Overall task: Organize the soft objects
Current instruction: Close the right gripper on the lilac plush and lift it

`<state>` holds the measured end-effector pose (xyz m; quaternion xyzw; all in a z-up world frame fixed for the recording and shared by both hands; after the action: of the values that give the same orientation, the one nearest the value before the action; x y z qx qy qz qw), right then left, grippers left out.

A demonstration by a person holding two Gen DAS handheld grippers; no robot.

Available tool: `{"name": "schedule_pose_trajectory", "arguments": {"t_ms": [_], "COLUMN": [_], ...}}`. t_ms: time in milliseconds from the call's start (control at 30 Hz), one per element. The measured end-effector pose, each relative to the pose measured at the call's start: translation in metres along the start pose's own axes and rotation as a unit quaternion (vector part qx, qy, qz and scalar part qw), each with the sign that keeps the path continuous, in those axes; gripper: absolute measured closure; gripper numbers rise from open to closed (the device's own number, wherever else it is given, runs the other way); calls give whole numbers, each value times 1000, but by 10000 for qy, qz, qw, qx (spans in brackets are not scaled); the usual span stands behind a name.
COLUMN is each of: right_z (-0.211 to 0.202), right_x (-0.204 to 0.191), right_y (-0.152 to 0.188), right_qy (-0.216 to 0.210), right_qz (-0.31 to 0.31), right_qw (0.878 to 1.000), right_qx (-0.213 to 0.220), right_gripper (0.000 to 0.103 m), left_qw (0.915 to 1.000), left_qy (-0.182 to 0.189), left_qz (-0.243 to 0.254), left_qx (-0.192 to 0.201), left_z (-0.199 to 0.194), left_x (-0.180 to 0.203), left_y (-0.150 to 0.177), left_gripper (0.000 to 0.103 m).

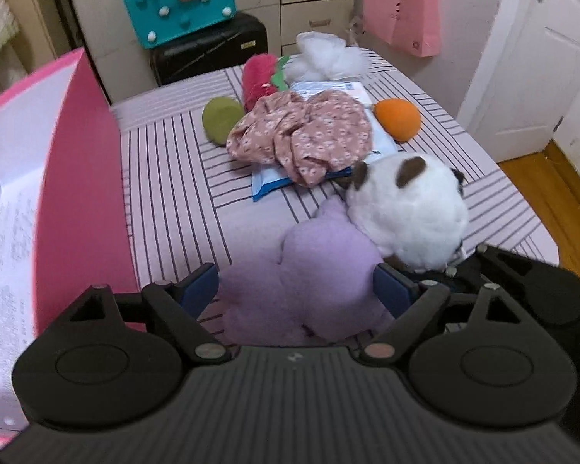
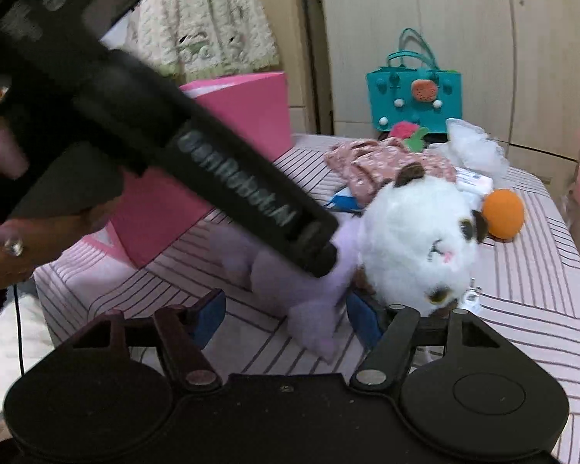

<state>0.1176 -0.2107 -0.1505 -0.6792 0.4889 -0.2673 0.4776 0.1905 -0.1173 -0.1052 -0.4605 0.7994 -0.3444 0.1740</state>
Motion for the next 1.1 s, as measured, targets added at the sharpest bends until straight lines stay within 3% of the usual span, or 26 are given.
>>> {"name": "schedule_pose_trajectory", "arguments": {"t_ms": [100, 200, 367, 700, 867, 1100], "right_z": [7, 10, 7, 3, -4, -19], "right_x": [-5, -2, 3, 2, 1, -5], "right_y": [-5, -7, -4, -2, 0, 5], "right_qy": [170, 176, 412, 479, 341, 307], "right_qz": [-227, -6, 57, 354, 540, 487], "right_qw": [9995, 9998, 9990, 9978, 9977, 9983], "right_qx": [-145, -81, 137, 280, 231, 68], "right_gripper": [27, 29, 49, 54, 55, 55], "left_qw": [9997, 9992, 9980, 9979, 9975, 9972], "left_qy": [68, 98, 197, 92, -134, -68], "left_qz": [-241, -384, -581, -584, -636, -715], "left_qx": [-32, 53, 124, 253, 261, 190], "left_z": [5, 7, 9, 3, -6, -18], "left_x": [-6, -10, -16, -9, -4, 3], "left_y": [1, 5, 9, 16, 21, 33], "left_gripper": [12, 12, 13, 17, 14, 7]}}
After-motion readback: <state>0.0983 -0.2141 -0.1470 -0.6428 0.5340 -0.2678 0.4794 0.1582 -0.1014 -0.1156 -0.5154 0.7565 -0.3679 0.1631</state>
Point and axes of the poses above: each gripper's, at about its wrist camera, not at the fingertips, and z roughly the way its jaws point, x to its right, y to its underside, the point moved 2 cm from there along z, roughly the way its jaws point, and after that the axes turned 11 degrees about x, right-handed, at the moved point
